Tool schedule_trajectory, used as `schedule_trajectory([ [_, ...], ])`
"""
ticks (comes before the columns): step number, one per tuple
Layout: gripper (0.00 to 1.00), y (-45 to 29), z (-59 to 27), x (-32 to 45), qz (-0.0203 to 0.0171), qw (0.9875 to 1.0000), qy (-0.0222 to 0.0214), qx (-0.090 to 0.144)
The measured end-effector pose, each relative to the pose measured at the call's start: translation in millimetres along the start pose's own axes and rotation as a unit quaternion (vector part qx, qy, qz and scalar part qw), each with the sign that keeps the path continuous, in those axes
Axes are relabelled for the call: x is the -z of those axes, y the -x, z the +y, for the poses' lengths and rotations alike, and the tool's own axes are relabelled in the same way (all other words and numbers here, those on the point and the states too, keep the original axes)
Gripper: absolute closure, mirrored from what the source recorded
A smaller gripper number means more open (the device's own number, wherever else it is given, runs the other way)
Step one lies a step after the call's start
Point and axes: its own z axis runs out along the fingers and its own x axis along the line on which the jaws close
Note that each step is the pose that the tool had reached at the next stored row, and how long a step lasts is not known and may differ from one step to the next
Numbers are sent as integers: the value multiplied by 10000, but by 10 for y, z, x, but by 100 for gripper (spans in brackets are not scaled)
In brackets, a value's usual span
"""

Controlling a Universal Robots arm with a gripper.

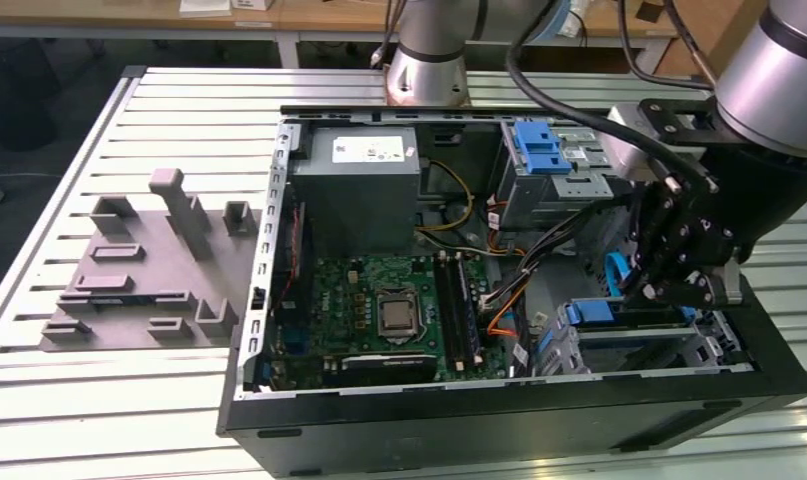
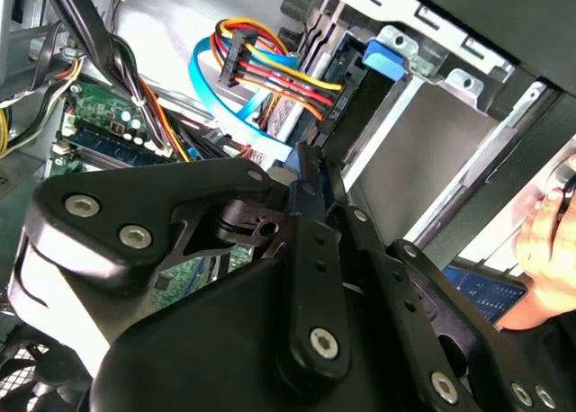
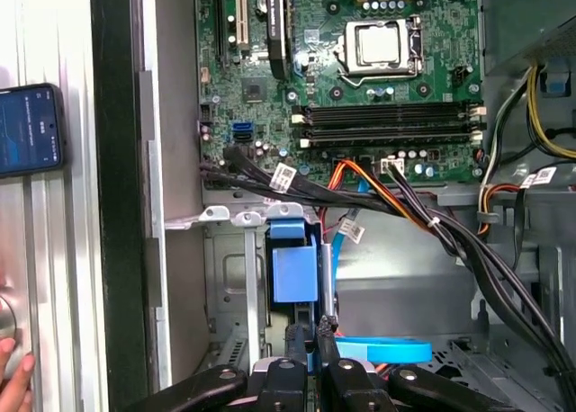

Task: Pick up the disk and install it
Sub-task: 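Insert the second disk wire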

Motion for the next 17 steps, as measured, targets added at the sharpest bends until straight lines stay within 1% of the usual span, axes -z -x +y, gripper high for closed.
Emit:
schedule_trajectory([
  [6,84,2,-12,-24,-21,10000,1,0],
  [11,84,2,-15,-37,-74,10000,5,0],
  [14,84,-2,-20,-39,-116,9999,7,0],
  [17,84,-7,-22,-44,-122,9999,7,0],
])
